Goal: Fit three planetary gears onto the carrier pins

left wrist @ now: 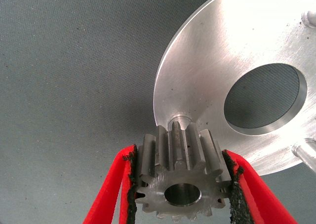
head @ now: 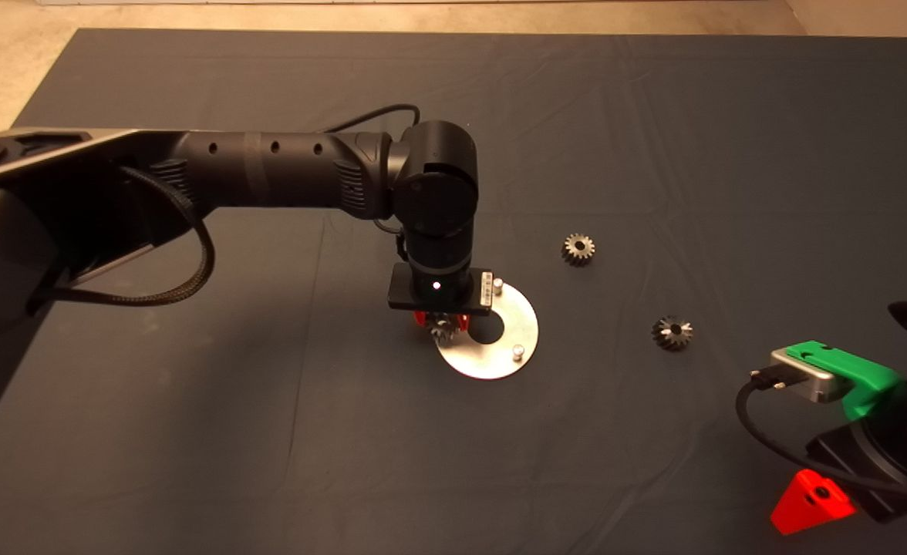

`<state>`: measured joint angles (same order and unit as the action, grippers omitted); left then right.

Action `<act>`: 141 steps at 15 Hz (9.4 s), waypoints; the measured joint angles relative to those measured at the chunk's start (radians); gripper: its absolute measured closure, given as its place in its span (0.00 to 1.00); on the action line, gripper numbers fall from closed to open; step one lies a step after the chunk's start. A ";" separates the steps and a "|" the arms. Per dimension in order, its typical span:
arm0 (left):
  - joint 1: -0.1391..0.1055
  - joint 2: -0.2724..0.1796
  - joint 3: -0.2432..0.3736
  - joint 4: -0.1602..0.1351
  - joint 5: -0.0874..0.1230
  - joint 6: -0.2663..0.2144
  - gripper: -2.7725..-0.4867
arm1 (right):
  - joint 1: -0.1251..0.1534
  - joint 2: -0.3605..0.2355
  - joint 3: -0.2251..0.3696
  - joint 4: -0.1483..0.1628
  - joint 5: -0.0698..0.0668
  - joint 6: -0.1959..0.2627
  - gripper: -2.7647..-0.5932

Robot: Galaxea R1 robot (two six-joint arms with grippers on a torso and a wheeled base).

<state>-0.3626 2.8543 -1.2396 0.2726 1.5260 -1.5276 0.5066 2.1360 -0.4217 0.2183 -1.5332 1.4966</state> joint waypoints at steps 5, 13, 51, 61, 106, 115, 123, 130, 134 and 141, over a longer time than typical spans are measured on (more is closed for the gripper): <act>0.000 0.003 -0.003 0.000 0.001 0.002 0.80 | 0.000 0.000 0.000 0.000 0.000 0.000 0.01; 0.010 0.008 -0.013 0.001 -0.004 0.010 0.80 | 0.000 0.000 0.000 0.000 0.000 0.000 0.01; -0.119 -0.411 0.533 -0.027 0.000 -0.112 0.21 | 0.000 0.000 -0.052 -0.001 0.001 -0.173 0.01; -0.129 -0.616 0.825 -0.086 0.000 -0.222 0.04 | 0.000 0.074 -0.348 -0.025 0.011 -0.695 0.01; -0.129 -0.627 0.858 -0.104 0.000 -0.239 0.01 | -0.230 0.091 -0.520 -0.504 0.006 -1.294 0.04; -0.129 -0.633 0.858 -0.105 0.000 -0.239 0.01 | -0.241 0.138 -0.551 -0.507 0.007 -1.294 0.23; -0.129 -0.636 0.867 -0.105 0.000 -0.239 0.01 | -0.241 0.169 -0.614 -0.509 0.007 -1.294 0.35; -0.129 -0.636 0.867 -0.105 0.000 -0.239 0.01 | -0.241 0.170 -0.625 -0.509 0.007 -1.294 0.45; -0.129 -0.636 0.867 -0.105 0.000 -0.239 0.01 | -0.241 0.170 -0.625 -0.509 0.007 -1.294 0.50; -0.129 -0.636 0.867 -0.105 0.000 -0.238 0.01 | -0.241 0.170 -0.625 -0.509 0.007 -1.294 0.50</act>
<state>-0.4915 2.2187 -0.3721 0.1674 1.5260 -1.7660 0.2651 2.3056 -1.0464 -0.2911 -1.5264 0.2024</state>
